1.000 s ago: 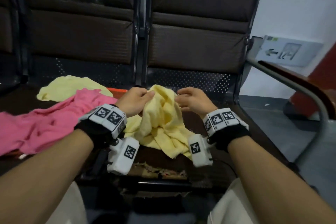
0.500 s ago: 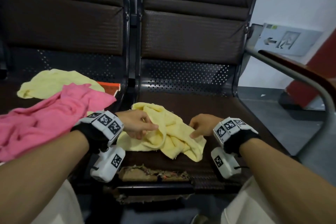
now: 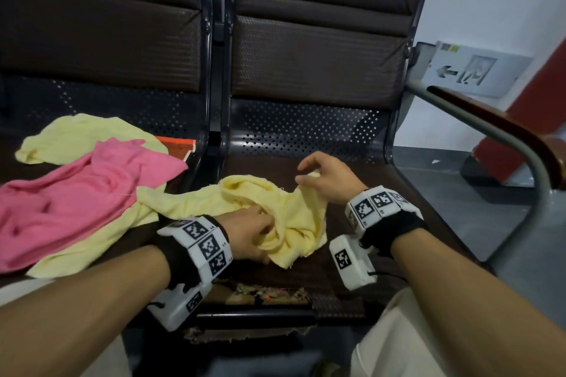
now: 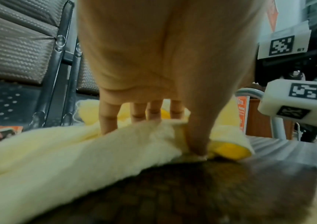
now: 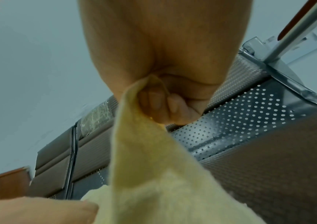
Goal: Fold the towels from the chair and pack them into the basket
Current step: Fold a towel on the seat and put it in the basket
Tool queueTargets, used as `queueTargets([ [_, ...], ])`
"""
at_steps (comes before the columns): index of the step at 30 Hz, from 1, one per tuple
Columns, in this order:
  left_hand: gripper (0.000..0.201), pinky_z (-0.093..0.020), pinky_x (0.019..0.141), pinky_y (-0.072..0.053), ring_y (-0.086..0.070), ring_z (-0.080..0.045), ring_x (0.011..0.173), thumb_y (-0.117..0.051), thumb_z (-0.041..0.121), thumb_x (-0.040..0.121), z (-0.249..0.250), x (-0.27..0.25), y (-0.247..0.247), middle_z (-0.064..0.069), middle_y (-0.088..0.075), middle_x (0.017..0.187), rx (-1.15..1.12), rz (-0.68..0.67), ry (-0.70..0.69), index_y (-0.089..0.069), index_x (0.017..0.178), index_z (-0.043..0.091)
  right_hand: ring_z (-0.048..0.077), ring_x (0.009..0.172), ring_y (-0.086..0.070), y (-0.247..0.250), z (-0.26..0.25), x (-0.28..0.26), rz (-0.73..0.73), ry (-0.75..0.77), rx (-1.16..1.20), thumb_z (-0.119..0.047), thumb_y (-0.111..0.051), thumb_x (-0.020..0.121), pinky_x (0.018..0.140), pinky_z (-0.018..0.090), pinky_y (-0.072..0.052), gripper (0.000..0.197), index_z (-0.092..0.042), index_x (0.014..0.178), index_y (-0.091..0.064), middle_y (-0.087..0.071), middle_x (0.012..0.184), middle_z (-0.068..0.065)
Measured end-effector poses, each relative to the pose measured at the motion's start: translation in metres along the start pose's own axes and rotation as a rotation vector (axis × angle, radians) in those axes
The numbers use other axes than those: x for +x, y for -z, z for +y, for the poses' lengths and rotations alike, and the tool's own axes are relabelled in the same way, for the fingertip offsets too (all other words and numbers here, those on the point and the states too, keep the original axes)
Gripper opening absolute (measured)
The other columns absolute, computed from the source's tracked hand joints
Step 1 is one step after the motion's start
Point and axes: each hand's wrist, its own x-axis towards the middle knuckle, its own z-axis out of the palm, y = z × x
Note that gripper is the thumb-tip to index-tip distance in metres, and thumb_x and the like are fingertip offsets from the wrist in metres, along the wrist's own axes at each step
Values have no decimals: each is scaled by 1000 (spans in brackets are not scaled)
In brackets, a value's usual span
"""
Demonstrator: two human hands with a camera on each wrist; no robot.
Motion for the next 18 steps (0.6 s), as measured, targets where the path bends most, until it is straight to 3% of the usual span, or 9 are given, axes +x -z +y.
queueTargets([
  [2, 25, -30, 78, -44, -52, -17, 92, -61, 38, 86, 0, -1, 7, 1, -56, 101, -28, 88, -13, -57, 100, 18, 7, 95, -56, 2, -3, -1, 43, 1, 101, -25, -63, 89, 76, 22, -41, 9, -25, 98, -63, -61, 96, -13],
  [4, 16, -29, 71, -41, -54, -16, 83, -56, 32, 92, -4, -5, 18, 3, -58, 84, -106, 200, 15, -61, 87, 18, 7, 86, -59, 4, -9, -4, 100, 19, 222, -21, -60, 91, 76, 25, -44, 9, -22, 92, -68, -64, 89, -11],
  [7, 33, -29, 62, -40, -53, -15, 66, -58, 33, 91, -11, -14, 41, 6, -52, 61, -291, 499, 59, -51, 59, 27, 4, 65, -57, 9, -26, -9, 210, 58, 459, -15, -61, 89, 64, 25, -45, 12, -17, 82, -70, -64, 70, -8],
  [9, 31, -20, 56, -37, -55, -7, 61, -61, 39, 87, -14, -22, 59, 6, -58, 58, -404, 713, 89, -60, 59, 27, 7, 59, -60, 12, -40, -12, 203, 94, 729, -5, -63, 86, 52, 23, -48, 10, -13, 86, -69, -64, 68, -1],
  [11, 28, -17, 57, -38, -58, -1, 63, -64, 46, 83, -21, -29, 77, 10, -64, 61, -523, 895, 145, -71, 68, 23, 13, 69, -66, 14, -51, -13, 157, 178, 953, 4, -66, 77, 56, 25, -54, 23, -12, 94, -66, -68, 77, 3],
  [14, 39, -23, 56, -40, -55, -4, 57, -67, 53, 77, -28, -35, 89, 7, -63, 58, -675, 1047, 219, -70, 63, 16, 18, 88, -70, 11, -62, -10, 187, 270, 808, 8, -70, 69, 78, 32, -57, 38, -16, 98, -63, -72, 92, 5],
  [16, 45, -28, 61, -43, -51, -9, 55, -68, 53, 75, -26, -36, 90, 2, -59, 56, -769, 1031, 196, -67, 62, 10, 15, 82, -69, 4, -65, -9, 241, 246, 557, 1, -72, 74, 79, 37, -57, 27, -19, 91, -66, -72, 83, 1],
  [18, 54, -32, 63, -44, -50, -15, 59, -66, 55, 75, -23, -38, 90, -6, -56, 60, -863, 959, 125, -63, 66, 2, 5, 74, -66, -3, -64, -8, 246, 247, 358, -11, -69, 80, 73, 25, -54, 15, -25, 84, -69, -70, 76, -7],
])
